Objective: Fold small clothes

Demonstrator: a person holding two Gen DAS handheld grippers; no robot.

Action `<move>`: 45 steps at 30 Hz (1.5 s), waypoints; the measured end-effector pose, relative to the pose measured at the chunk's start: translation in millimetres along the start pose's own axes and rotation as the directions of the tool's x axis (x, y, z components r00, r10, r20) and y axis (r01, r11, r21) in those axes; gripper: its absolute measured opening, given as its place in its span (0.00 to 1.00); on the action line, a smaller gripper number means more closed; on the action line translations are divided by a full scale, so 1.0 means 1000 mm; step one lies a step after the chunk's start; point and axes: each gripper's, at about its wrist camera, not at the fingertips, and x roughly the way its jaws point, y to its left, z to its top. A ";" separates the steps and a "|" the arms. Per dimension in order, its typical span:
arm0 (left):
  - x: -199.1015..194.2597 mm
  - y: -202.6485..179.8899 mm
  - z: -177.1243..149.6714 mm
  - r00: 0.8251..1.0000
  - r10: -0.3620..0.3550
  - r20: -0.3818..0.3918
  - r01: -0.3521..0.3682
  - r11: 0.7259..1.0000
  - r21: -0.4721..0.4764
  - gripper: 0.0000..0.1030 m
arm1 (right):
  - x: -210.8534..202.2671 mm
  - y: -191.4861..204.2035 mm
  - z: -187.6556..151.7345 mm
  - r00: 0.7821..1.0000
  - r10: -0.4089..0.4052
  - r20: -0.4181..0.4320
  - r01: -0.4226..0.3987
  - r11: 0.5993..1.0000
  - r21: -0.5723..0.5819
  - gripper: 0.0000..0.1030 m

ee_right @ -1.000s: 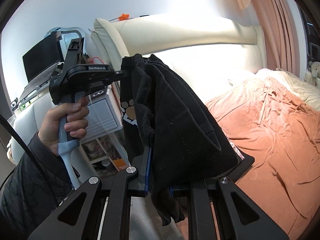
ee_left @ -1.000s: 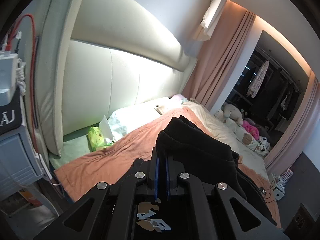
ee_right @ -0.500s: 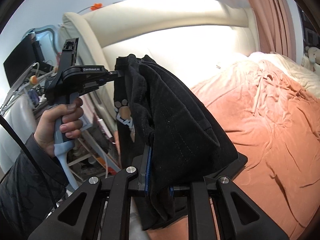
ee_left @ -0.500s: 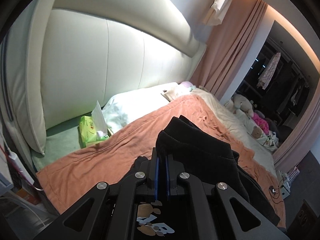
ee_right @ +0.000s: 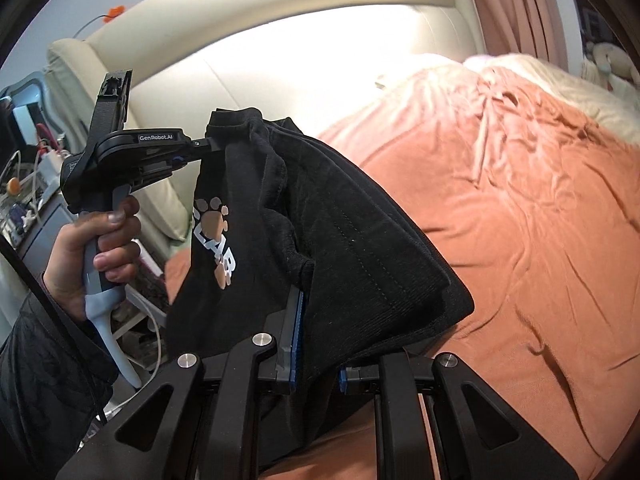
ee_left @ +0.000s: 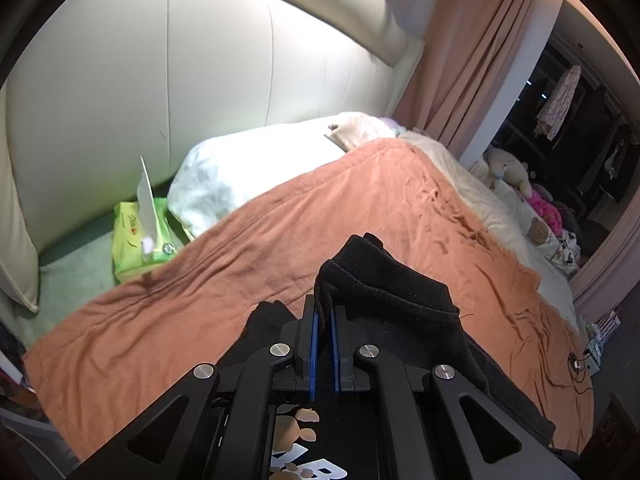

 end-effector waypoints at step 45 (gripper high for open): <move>-0.081 -0.040 -0.107 0.983 0.117 -0.140 -0.109 0.992 0.066 0.85 | -0.103 -0.022 -0.041 0.977 -0.185 -0.107 0.208 0.940 0.271 0.99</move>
